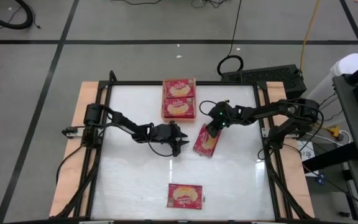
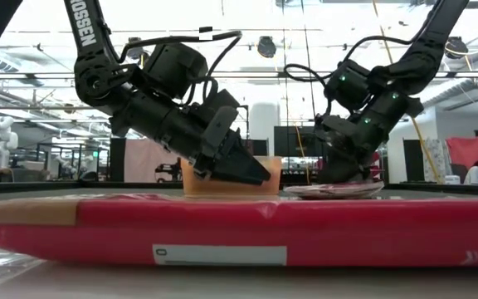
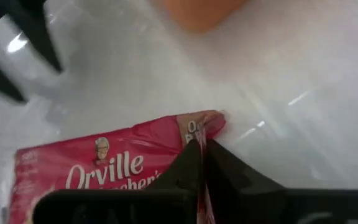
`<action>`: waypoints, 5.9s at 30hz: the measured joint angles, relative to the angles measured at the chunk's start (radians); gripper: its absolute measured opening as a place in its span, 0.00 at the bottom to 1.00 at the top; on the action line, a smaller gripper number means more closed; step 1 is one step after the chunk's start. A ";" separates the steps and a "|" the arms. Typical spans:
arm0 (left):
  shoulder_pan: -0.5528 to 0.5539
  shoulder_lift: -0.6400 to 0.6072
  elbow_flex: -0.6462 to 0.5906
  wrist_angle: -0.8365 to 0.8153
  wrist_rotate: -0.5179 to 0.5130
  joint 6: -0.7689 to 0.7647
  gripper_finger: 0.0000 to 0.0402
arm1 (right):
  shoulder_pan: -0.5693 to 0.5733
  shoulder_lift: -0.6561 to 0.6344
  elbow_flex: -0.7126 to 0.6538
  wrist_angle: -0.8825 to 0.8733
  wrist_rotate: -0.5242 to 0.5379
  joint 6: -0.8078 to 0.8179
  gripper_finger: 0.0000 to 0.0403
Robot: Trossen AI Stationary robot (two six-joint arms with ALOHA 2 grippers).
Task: Sort popcorn bags into baskets
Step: Put the red popcorn bag into the orange bin
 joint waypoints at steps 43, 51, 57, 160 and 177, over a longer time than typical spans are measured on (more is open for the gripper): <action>0.138 -0.222 -0.001 -0.095 0.204 0.226 0.08 | 0.137 -0.464 -0.001 0.261 0.054 -0.225 0.00; 0.185 -0.478 -0.001 -0.536 0.219 0.293 0.06 | 0.199 -0.504 0.088 -0.001 0.129 -0.203 0.10; 0.223 -0.686 -0.001 -0.837 0.228 0.330 0.05 | 0.281 -0.421 0.264 -0.182 0.310 -0.313 0.35; -0.190 -0.813 -0.269 -0.511 -0.200 0.035 0.67 | -0.153 0.037 0.619 -0.246 -0.129 -0.316 0.55; -0.506 -0.456 -0.140 -0.373 -0.169 -0.179 0.62 | 0.372 -0.298 0.253 -0.206 0.154 -0.120 0.54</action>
